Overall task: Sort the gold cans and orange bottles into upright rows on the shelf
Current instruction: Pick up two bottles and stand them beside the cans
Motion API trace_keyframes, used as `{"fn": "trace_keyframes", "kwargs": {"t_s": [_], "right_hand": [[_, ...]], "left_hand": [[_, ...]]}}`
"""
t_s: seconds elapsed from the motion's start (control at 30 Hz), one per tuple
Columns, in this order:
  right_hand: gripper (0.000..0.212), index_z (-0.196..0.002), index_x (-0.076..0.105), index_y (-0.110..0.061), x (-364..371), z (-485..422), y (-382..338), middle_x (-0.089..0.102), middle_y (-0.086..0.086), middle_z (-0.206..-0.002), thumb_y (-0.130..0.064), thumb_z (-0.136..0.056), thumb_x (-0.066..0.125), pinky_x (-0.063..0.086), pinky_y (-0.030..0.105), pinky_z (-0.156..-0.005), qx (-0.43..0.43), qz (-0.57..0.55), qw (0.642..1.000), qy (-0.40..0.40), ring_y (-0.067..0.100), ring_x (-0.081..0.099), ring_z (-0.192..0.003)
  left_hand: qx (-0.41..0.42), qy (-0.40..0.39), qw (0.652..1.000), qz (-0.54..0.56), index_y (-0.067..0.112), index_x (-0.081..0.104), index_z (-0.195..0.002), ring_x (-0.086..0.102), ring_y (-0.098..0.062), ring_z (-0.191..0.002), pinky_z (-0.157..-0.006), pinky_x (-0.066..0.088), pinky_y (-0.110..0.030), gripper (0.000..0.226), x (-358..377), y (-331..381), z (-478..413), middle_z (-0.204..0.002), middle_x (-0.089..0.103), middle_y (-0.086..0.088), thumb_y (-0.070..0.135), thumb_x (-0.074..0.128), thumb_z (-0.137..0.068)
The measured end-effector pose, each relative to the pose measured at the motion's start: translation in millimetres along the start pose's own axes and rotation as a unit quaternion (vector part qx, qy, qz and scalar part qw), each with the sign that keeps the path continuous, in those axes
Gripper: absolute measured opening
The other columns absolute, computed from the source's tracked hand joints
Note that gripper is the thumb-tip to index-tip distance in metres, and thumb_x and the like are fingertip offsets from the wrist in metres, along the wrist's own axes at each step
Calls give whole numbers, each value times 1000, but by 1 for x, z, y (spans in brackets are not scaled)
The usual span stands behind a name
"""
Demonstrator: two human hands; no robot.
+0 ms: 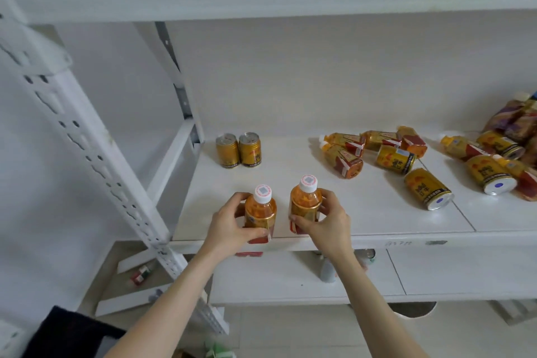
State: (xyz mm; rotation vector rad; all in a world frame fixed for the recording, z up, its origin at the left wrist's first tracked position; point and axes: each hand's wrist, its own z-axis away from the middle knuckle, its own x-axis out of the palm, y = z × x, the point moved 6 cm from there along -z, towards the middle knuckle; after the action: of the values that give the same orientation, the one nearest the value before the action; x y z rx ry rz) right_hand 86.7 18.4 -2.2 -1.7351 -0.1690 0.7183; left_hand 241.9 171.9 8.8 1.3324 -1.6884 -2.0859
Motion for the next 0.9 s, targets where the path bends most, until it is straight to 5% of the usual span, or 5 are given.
{"fn": "trace_keyframes", "kwargs": {"t_s": [0.3, 0.67, 0.9], "right_hand": [[68, -121, 49, -22, 80, -8, -28, 57, -11, -102, -27, -64, 85, 43, 25, -79, 23, -5, 1000, -11, 10, 54, -95], [66, -121, 48, -21, 135, -69, -30, 58, -9, -99, -23, -65, 84, 45, 26, -77, 51, -11, 998, -31, 12, 55, -91], [60, -117, 49, -20, 129, -110, -22, 61, -6, -94, -19, -66, 81, 46, 29, -73, 57, -4, 998, 4, 17, 58, -87]], "left_hand": [[-39, -7, 999, 10, 32, 48, -115, 55, -17, -109, -93, 48, -38, 69, -54, -50, -33, -115, 58, 7, 23, 88, -60], [-96, 28, 993, 61, 35, 44, -111, 51, -17, -102, -82, 47, -32, 67, -76, -85, -94, -118, 57, 2, 15, 86, -63], [-56, -5, 995, 82, 31, 47, -114, 56, -13, -98, -83, 48, -31, 68, -49, -61, -134, -109, 58, 9, 14, 86, -62]]}}
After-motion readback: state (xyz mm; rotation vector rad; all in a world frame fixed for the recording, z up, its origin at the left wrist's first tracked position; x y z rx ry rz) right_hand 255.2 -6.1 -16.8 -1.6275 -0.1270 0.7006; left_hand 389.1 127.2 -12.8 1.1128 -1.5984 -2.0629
